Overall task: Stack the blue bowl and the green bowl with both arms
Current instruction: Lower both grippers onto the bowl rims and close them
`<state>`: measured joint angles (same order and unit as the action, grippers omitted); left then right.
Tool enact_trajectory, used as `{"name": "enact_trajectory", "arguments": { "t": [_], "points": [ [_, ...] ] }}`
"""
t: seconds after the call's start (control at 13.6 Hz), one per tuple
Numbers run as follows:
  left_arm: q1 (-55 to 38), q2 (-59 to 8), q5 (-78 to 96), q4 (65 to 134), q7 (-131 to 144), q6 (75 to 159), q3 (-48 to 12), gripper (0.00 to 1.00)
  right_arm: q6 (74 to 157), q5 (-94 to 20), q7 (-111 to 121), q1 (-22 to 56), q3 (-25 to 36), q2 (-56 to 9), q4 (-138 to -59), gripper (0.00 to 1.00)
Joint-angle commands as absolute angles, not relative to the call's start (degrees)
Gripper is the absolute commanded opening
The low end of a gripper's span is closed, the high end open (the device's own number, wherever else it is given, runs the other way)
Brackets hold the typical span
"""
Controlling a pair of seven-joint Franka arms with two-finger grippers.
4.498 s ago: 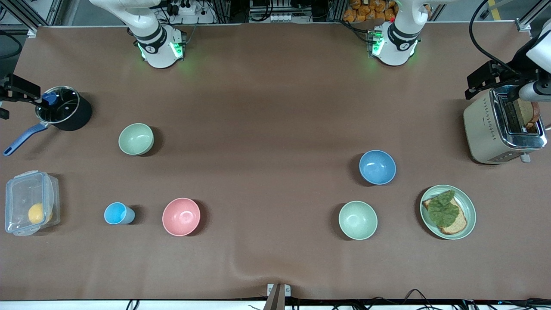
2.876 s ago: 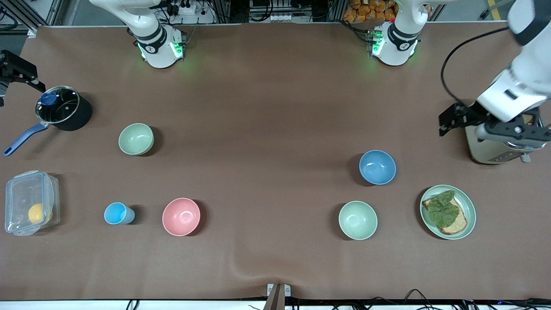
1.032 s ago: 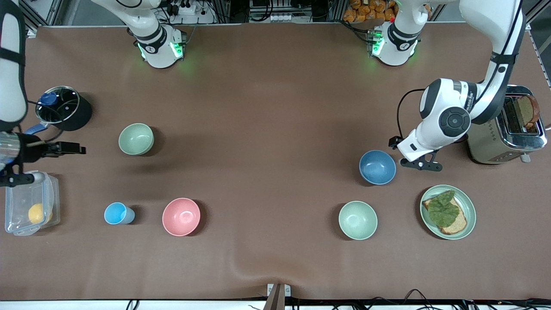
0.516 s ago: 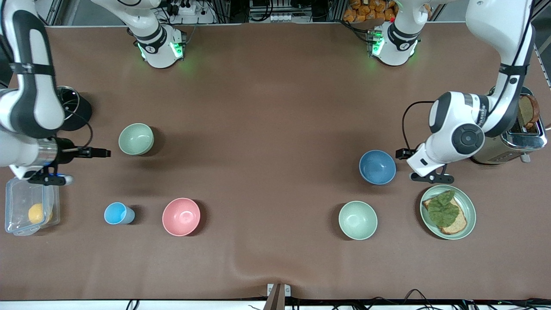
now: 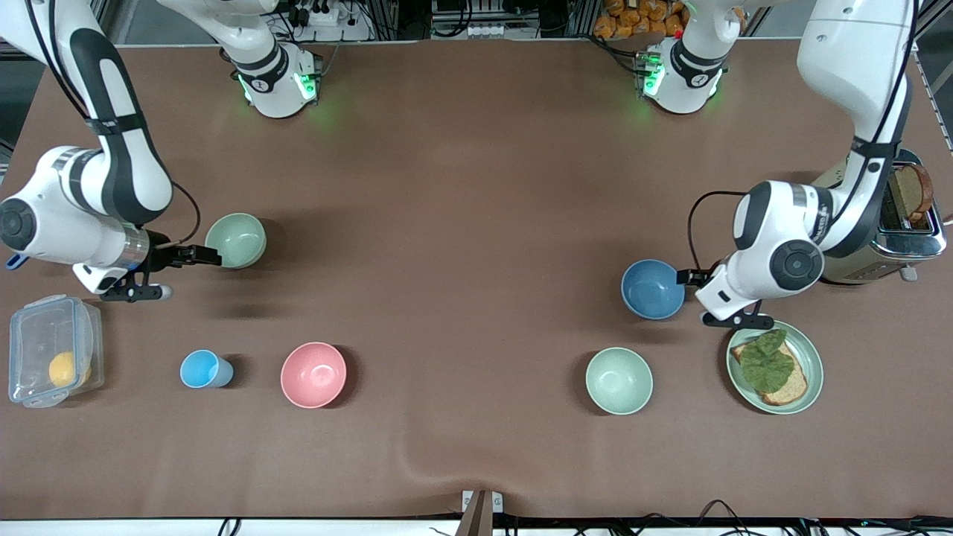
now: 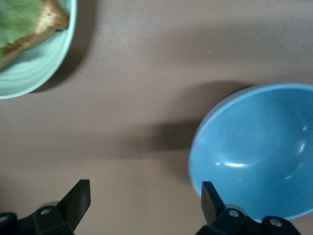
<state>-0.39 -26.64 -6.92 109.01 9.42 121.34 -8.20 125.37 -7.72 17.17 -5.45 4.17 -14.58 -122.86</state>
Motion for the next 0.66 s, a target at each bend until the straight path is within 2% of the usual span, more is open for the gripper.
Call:
{"name": "enact_trajectory", "arguments": {
  "t": [0.0,0.07,0.15,0.37,0.44,0.59],
  "points": [
    [-0.8,-28.8,-4.1,106.2,11.1,120.1,-8.3,1.00,130.5,-8.4,21.8,-7.2,3.9,-11.9,-129.0,1.00],
    [-1.1,-29.5,-4.1,106.1,11.1,120.4,-8.4,1.00,133.2,-8.4,24.4,-7.7,3.9,-11.9,-130.8,1.00],
    [-1.5,-30.1,-4.1,106.1,11.1,120.7,-8.4,1.00,135.2,-8.4,26.7,-8.8,3.9,-12.2,-131.8,0.95],
    [-1.5,-32.5,-4.2,106.1,11.0,122.1,-8.3,1.00,140.3,-8.4,28.1,-9.2,3.8,-12.7,-135.3,0.74],
    [-1.5,-32.8,-4.2,106.1,11.0,122.6,-8.3,1.00,140.4,-8.5,28.1,-9.1,3.7,-12.8,-135.8,0.65],
    [-1.4,-33.6,-4.2,106.1,10.9,123.0,-8.3,1.00,141.3,-8.8,28.1,-9.0,3.6,-12.8,-136.6,0.36]
  ]
}}
